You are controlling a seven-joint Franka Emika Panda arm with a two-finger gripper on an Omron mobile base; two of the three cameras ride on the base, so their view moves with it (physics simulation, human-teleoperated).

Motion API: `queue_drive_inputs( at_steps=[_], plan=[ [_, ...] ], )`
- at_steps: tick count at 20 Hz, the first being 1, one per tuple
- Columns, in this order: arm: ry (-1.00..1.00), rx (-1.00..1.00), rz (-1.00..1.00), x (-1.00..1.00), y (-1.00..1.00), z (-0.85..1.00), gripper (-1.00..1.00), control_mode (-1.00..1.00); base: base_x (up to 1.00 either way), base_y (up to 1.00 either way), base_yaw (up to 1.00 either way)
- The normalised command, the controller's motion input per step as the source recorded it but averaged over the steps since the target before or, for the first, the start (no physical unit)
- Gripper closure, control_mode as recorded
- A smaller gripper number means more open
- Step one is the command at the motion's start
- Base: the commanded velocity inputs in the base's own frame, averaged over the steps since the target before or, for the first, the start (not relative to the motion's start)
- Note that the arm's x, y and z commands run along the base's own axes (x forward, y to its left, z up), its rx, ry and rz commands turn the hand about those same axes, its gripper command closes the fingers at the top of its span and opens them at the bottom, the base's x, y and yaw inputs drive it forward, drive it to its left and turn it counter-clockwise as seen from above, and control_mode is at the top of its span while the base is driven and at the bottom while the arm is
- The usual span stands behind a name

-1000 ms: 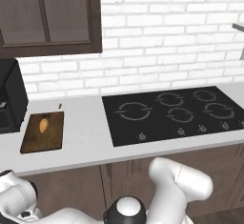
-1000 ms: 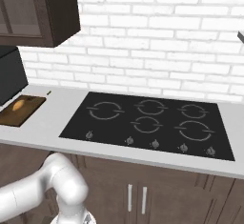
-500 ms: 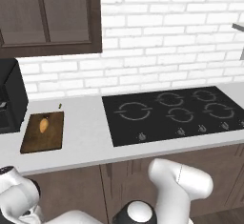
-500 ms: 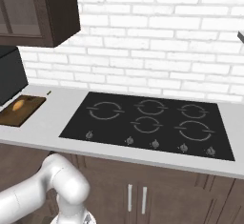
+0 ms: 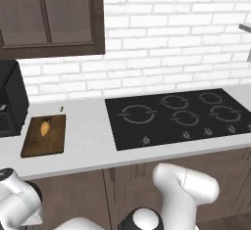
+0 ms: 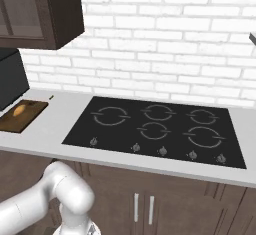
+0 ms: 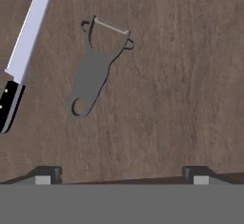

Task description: Place the appropriate cutting tool for cutting the potato skin on the cutting board.

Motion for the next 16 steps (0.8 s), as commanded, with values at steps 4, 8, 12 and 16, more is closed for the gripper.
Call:
queue_drive_inputs(
  at_steps=[4,8,12,16],
  plan=[
    [-0.12,0.0,-0.05,0.39,0.01,0.0,-1.0,-1.0,0.0,0.0,0.0],
    [0.0,0.0,-0.07,0.46,0.05,-0.02,-1.0,-1.0,0.0,0.0,0.0],
    [0.0,0.0,-0.09,0.36,0.16,-0.14,-1.0,-1.0,0.0,0.0,0.0],
    [0.0,0.0,-0.09,0.2,0.15,-0.22,-1.0,-1.0,0.0,0.0,0.0]
  ],
)
